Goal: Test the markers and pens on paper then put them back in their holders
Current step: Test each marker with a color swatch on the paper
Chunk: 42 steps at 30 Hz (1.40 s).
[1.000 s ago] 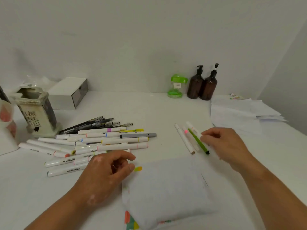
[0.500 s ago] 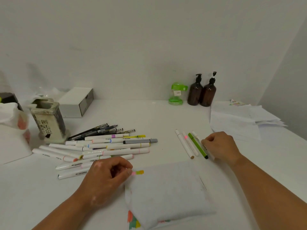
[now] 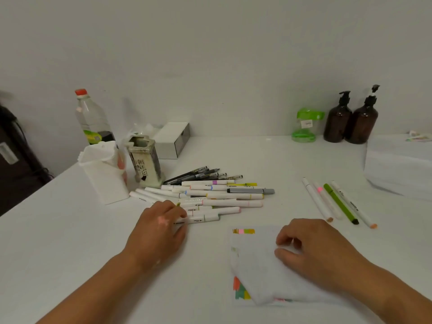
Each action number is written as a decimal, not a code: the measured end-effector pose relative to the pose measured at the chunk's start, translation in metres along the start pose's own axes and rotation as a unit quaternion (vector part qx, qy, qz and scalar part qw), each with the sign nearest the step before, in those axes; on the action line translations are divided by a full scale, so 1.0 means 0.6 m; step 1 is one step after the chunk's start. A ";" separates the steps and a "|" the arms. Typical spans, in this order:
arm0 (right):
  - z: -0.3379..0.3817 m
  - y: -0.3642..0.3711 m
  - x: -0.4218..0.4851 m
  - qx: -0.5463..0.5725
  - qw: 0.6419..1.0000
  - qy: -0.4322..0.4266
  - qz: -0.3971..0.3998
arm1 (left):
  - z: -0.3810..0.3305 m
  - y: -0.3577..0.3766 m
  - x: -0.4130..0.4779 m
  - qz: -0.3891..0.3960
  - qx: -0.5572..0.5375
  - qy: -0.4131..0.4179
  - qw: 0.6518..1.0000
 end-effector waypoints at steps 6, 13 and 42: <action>0.028 0.022 -0.027 -0.005 0.999 -0.032 0.001 | -0.019 0.006 -0.004 0.027 0.003 -0.003 1.000; 0.042 -0.007 -0.038 0.109 0.993 -0.005 -0.050 | -0.062 -0.005 0.009 0.024 -0.278 -0.136 0.951; 0.070 -0.004 -0.017 0.543 0.835 0.073 0.058 | -0.164 0.043 -0.006 0.114 -0.268 0.101 0.951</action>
Point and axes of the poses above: each hand's wrist, its own x-axis towards the middle knuckle, its own y-axis out of the palm, z = x × y, the point moved 4 cm from there along x, towards the middle knuckle, and after that the axes turned 6 degrees about y, right-handed, at the moved point
